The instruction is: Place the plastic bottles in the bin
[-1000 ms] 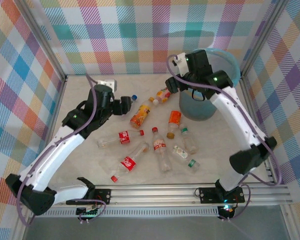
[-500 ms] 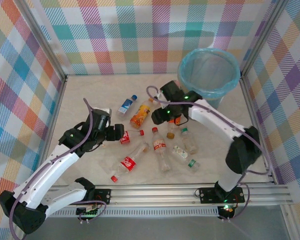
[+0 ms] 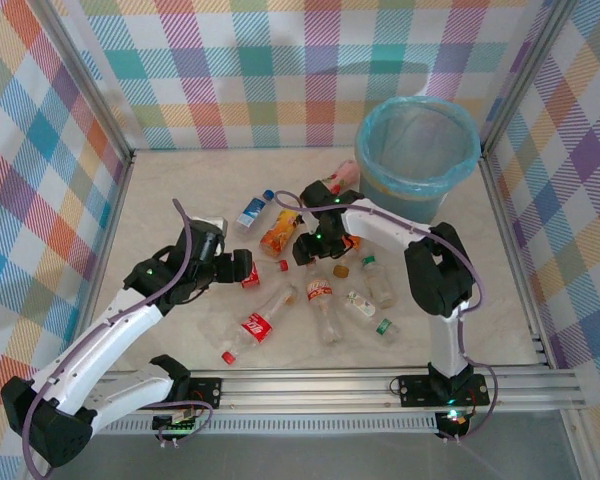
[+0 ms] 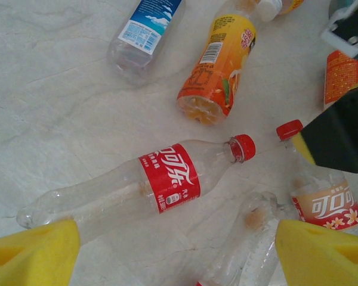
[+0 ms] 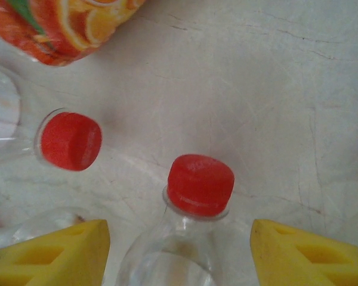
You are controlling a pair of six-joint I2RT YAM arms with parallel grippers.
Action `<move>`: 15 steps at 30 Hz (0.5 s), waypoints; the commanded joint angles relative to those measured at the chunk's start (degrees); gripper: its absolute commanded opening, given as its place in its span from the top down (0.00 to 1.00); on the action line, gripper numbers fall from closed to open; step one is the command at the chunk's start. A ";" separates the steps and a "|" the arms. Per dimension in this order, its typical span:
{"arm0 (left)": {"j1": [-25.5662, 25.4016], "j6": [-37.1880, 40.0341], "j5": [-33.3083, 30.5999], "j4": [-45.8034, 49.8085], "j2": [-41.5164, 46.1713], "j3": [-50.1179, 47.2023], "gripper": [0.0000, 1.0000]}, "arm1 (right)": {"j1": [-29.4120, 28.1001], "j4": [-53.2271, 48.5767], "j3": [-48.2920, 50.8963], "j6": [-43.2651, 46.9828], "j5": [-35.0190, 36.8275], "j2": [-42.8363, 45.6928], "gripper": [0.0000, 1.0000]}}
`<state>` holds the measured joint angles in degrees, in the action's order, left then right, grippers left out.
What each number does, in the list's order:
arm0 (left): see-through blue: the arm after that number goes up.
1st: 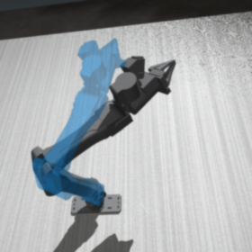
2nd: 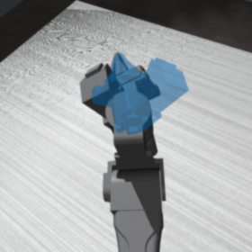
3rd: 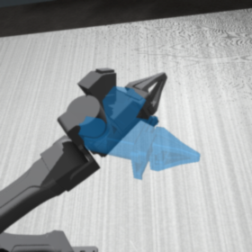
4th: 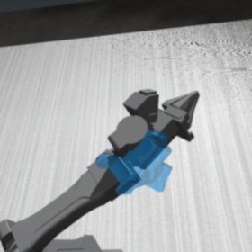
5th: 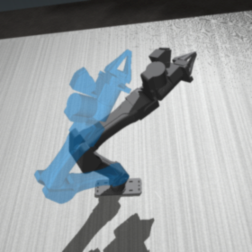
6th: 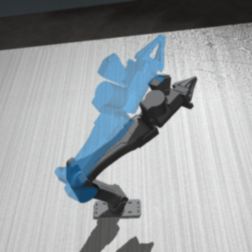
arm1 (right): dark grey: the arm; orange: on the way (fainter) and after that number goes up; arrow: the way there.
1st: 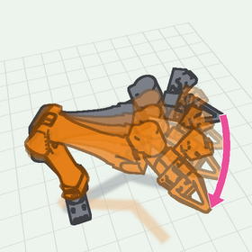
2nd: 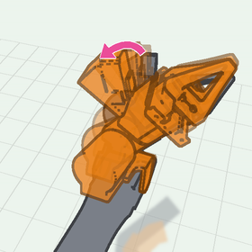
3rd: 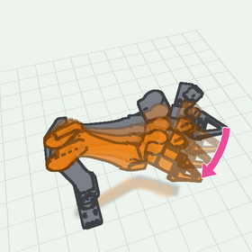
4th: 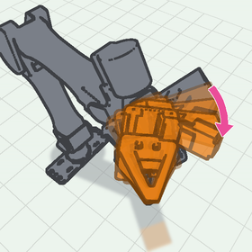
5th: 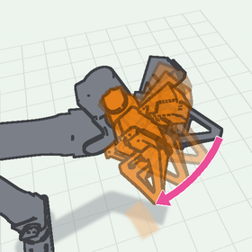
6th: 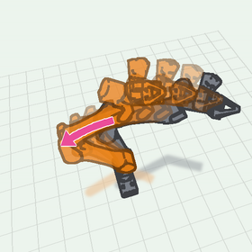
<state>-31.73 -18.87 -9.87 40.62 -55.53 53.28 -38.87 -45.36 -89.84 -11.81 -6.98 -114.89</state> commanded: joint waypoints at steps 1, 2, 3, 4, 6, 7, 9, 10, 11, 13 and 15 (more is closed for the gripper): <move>0.44 -0.02 0.82 -0.89 -0.11 0.14 0.15 | -0.33 0.74 -2.42 -1.08 -1.19 -2.19 0.36; 0.44 -0.02 0.82 -0.81 -0.02 0.30 0.15 | -0.24 1.20 -2.52 -1.18 -1.26 -2.79 0.35; 0.44 0.02 0.65 -0.78 0.05 0.30 0.15 | -0.24 1.49 -2.76 -1.32 -1.34 -3.40 0.35; 0.44 0.07 0.47 -0.72 0.15 0.34 0.15 | -0.15 1.43 -3.24 -1.30 -1.66 -4.17 0.35; 0.48 0.16 0.24 -0.69 0.27 0.35 0.15 | -0.13 1.44 -4.15 -1.27 -2.23 -5.48 0.38; 0.43 0.22 0.27 -0.71 0.24 0.43 0.15 | -0.07 1.59 -4.41 -1.37 -2.41 -5.82 0.40; 0.44 0.28 0.16 -0.70 0.24 0.67 0.15 | 0.02 1.81 -4.72 -1.35 -2.42 -6.37 0.45; 0.43 0.29 0.06 -0.71 0.28 0.67 0.15 | 0.16 1.90 -4.78 -1.37 -2.50 -6.43 0.47; 0.43 0.37 0.08 -0.72 0.23 0.73 0.15 | 0.20 2.10 -4.73 -1.36 -2.72 -6.35 0.48; 0.44 0.37 -0.02 -0.70 0.29 0.86 0.15 | 0.44 2.03 -4.77 -1.15 -2.86 -6.36 0.51; 0.44 0.50 -0.15 -0.72 0.33 1.06 0.15 | 0.71 1.84 -4.73 -0.95 -2.72 -6.38 0.54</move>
<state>-31.73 -18.81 -9.89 40.32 -55.66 53.28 -38.61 -43.33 -92.97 -12.82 -8.47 -120.84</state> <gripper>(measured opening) 0.853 0.473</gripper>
